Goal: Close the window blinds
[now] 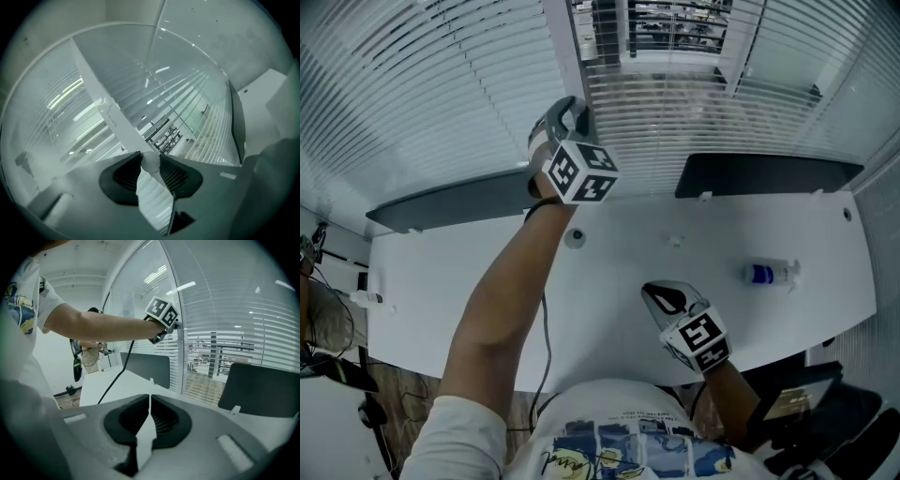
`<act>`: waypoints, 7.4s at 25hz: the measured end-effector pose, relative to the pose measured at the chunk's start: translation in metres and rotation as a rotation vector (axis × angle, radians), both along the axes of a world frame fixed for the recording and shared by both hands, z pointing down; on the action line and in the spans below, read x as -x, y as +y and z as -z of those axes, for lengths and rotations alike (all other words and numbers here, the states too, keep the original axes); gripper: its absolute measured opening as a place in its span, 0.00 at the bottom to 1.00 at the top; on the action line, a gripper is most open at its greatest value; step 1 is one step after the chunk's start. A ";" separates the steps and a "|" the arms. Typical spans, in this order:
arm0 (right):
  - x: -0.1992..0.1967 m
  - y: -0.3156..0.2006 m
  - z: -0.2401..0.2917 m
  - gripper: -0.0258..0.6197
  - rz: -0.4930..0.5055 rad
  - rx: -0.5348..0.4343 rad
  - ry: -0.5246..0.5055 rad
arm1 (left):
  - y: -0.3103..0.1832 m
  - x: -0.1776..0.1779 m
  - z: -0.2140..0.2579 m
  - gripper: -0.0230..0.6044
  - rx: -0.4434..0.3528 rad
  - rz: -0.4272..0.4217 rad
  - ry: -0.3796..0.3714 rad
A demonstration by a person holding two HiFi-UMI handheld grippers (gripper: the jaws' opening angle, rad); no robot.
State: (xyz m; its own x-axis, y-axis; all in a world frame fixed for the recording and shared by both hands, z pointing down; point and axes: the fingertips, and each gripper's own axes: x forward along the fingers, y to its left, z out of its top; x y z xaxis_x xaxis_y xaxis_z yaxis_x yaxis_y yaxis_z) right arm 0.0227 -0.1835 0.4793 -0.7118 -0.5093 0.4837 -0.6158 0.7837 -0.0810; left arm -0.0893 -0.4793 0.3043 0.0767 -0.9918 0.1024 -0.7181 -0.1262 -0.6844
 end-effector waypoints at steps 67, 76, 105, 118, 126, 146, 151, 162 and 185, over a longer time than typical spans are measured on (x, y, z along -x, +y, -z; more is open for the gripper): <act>-0.002 0.002 0.003 0.06 -0.012 0.000 0.006 | 0.001 -0.003 -0.014 0.25 -0.005 -0.175 -0.966; -0.002 0.000 -0.001 0.06 -0.010 -0.001 0.010 | 0.000 -0.004 -0.014 0.23 -0.017 -0.127 -0.842; -0.007 -0.003 -0.006 0.06 -0.019 0.007 0.008 | 0.000 0.008 0.000 0.23 0.050 0.049 0.246; -0.012 -0.003 -0.010 0.06 -0.025 0.017 0.008 | 0.001 0.019 0.003 0.23 0.071 0.099 0.676; -0.016 -0.002 -0.011 0.06 -0.019 0.014 0.006 | 0.003 0.020 0.001 0.23 0.099 0.117 0.869; -0.038 0.003 -0.006 0.06 -0.026 0.008 0.032 | 0.001 0.019 -0.006 0.24 0.133 0.126 0.878; -0.040 0.005 -0.006 0.06 -0.014 0.014 0.041 | 0.002 0.027 -0.013 0.28 0.146 0.135 0.834; -0.036 0.010 0.002 0.06 0.009 -0.001 0.024 | 0.037 0.029 0.006 0.30 0.080 0.084 0.708; -0.013 0.045 0.028 0.06 0.111 -0.068 -0.002 | 0.247 -0.002 -0.046 0.04 0.242 -0.215 0.652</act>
